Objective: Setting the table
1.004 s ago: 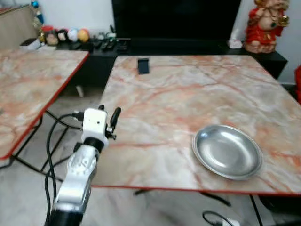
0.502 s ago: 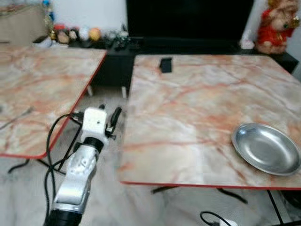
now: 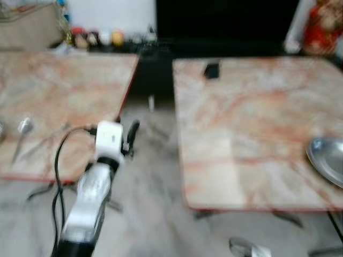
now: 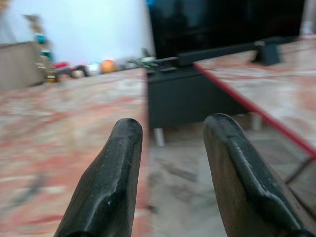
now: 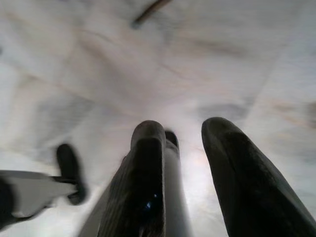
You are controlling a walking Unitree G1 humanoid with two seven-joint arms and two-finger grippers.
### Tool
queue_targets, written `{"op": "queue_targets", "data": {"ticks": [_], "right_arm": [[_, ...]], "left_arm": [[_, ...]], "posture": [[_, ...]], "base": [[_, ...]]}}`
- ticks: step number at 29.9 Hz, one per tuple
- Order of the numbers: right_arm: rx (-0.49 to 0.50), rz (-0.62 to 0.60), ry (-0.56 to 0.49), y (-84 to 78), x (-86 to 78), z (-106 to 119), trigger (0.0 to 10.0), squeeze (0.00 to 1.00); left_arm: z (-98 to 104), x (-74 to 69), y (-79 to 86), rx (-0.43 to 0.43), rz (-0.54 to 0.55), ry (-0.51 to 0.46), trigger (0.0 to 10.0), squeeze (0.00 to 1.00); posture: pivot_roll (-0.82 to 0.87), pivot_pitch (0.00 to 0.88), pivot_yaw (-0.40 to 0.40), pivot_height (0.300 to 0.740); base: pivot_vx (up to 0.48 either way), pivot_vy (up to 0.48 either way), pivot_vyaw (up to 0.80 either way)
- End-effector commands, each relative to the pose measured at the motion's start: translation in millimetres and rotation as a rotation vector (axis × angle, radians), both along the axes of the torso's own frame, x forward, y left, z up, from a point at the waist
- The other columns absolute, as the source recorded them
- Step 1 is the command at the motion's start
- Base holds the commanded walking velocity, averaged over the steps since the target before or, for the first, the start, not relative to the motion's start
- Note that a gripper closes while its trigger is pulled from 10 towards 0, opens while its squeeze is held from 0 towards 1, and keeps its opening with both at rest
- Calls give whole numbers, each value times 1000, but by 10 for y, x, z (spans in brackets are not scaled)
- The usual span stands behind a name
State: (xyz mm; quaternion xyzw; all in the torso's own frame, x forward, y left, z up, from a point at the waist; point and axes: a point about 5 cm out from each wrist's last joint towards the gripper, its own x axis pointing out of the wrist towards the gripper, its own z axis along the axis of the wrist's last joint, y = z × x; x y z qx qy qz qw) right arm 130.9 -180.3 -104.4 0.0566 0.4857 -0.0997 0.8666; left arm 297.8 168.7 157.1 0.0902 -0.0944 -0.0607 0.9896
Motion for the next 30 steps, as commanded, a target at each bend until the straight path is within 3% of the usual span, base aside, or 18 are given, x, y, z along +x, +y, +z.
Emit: {"op": "queue_targets", "data": {"ticks": [1,26,30], "right_arm": [[-23,-13,12,-100,-45,-3,10000,0],[-23,-7,-4,-101,-24,6,10000,0],[-38,5,-15,-112,-12,15,10000,0]], "left_arm": [[40,11,-97,7,-28,-17,10000,0],[24,-12,-73,4,-13,-10,10000,0],[28,-14,-75,3,-8,-11,10000,0]], "posture": [[47,0,-9,740],[53,0,-14,740],[54,0,-16,740]], "base": [[0,375,0],[0,374,0],[0,374,609]]}}
